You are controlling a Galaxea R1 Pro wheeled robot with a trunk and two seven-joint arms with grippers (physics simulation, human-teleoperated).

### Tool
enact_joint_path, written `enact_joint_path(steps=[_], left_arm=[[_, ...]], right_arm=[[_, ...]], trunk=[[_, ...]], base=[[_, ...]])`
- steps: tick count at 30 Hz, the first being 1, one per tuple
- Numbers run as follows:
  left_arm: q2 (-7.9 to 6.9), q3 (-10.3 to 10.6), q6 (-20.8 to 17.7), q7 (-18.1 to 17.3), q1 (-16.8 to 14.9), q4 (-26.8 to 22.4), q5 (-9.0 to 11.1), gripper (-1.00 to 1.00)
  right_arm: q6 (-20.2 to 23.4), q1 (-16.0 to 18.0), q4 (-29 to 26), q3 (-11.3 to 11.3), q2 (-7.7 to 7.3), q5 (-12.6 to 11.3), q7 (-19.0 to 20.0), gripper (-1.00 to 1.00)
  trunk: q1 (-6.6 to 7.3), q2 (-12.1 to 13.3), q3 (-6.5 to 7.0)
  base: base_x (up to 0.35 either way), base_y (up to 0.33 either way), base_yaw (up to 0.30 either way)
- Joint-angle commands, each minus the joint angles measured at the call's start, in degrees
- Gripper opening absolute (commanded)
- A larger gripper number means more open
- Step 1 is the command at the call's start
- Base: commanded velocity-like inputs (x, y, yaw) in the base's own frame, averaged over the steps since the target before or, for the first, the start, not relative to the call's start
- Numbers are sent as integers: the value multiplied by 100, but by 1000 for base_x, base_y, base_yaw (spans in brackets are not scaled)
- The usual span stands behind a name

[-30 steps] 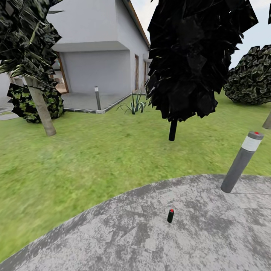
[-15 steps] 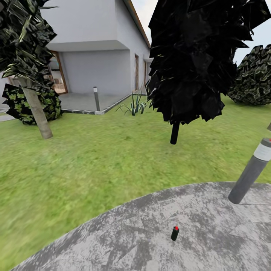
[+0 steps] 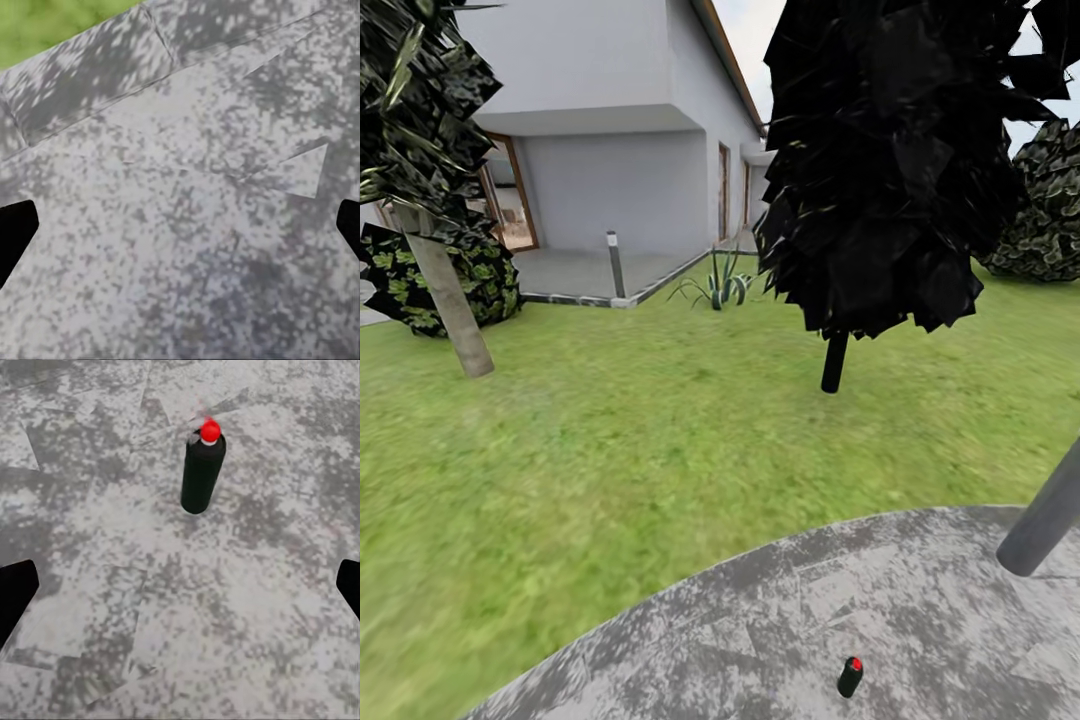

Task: Pick up the pesticide atomizer in the garden and spray insectifuge to fully cover both potted plants in the garden.

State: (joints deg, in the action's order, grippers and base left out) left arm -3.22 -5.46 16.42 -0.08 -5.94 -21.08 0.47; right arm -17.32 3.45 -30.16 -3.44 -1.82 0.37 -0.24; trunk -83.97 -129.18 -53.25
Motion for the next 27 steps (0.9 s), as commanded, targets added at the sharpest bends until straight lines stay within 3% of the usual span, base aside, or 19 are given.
enact_joint_path(steps=[1, 27], left_arm=[[0, -7, 19, -1, -4, 7, 5, 100], [-3, -7, 19, -1, -4, 8, 11, 100]], right_arm=[[-17, 2, 2, -8, 3, 4, -2, 100], [-17, 4, 5, -8, 3, 7, -2, 100]], trunk=[[-2, -2, -5], [-2, -2, -5]], base=[[287, 223, 0], [296, 190, 0]])
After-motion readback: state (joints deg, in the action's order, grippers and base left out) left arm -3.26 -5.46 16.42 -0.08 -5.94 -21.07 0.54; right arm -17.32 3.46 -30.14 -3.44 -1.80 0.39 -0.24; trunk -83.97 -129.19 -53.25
